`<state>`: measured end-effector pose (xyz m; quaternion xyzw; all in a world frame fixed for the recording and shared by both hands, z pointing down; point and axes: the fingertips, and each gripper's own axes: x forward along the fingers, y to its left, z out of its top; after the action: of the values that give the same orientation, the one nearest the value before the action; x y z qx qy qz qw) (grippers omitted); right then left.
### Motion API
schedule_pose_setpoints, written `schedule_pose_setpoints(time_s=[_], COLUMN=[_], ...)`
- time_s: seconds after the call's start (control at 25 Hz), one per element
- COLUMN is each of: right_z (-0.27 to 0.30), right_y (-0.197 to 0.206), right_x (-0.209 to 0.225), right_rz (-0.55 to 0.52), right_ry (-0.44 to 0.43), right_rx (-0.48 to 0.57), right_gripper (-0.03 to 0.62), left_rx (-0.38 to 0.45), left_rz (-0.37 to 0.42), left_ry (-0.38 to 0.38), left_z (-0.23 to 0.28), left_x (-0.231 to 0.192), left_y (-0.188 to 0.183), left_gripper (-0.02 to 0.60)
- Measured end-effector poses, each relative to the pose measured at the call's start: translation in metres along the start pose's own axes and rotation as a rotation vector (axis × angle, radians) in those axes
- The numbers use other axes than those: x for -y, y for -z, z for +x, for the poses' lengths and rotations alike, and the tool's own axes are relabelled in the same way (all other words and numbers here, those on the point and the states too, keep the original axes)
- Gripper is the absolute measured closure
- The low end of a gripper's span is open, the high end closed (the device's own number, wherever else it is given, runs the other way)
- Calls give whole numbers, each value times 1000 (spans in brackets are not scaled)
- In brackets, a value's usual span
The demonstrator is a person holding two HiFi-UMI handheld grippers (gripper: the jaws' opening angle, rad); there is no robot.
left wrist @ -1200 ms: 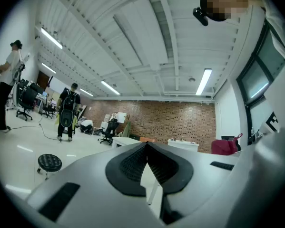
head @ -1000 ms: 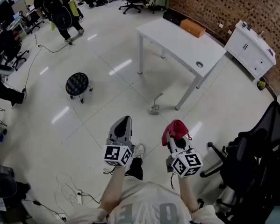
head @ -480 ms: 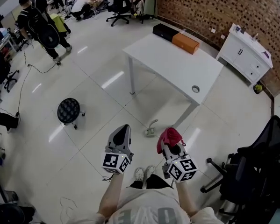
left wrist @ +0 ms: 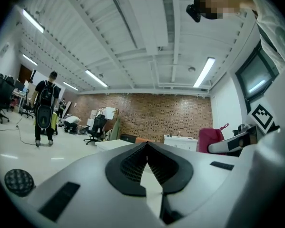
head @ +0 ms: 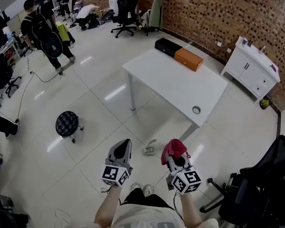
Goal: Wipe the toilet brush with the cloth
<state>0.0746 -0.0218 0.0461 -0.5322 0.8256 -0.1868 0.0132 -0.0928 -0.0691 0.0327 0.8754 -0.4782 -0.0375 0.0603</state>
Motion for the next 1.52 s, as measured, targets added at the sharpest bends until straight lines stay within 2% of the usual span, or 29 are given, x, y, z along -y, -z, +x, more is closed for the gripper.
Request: schedule_pose_setpoints(time_s=[0.12,0.2,0.48,0.64,0.76,0.88,1.08,1.24,1.36,1.52], right_z=[20,38,129,176,206,228,269,296,312,324], right_y=[27,69,292,431,513,582,678,726,740,752], right_x=[18,39,192,262,300,329,378,405,410,400], right_rz=[-33,-60,-108,-119,-166,-184,-174,-139,-83,-62], right_ry=[4,7,85,110,100,72,13,-33,-91,-178], right_rx=[39,69,194,232,225,176,67,-4,-20,-51], right_gripper=[562,562,563,562,562,562,562,562,562,562], left_rx=[5,13,86,85,83,65,7,-55,-95,-108], left_rz=[-2,1,71,108,116,95,28,-44,-60,-89], left_ry=[21,19,75,122,156,184,195,214,236,251], left_z=[16,28,89,101,108,107,113,121,130,137], left_x=[-17,-34,-89,-122,-136,-136,-122,-104,-98,-99], left_y=[45,100,364,522,613,686,782,836,855,864], left_gripper=[577,577,577,577,577,577,577,577,577,577])
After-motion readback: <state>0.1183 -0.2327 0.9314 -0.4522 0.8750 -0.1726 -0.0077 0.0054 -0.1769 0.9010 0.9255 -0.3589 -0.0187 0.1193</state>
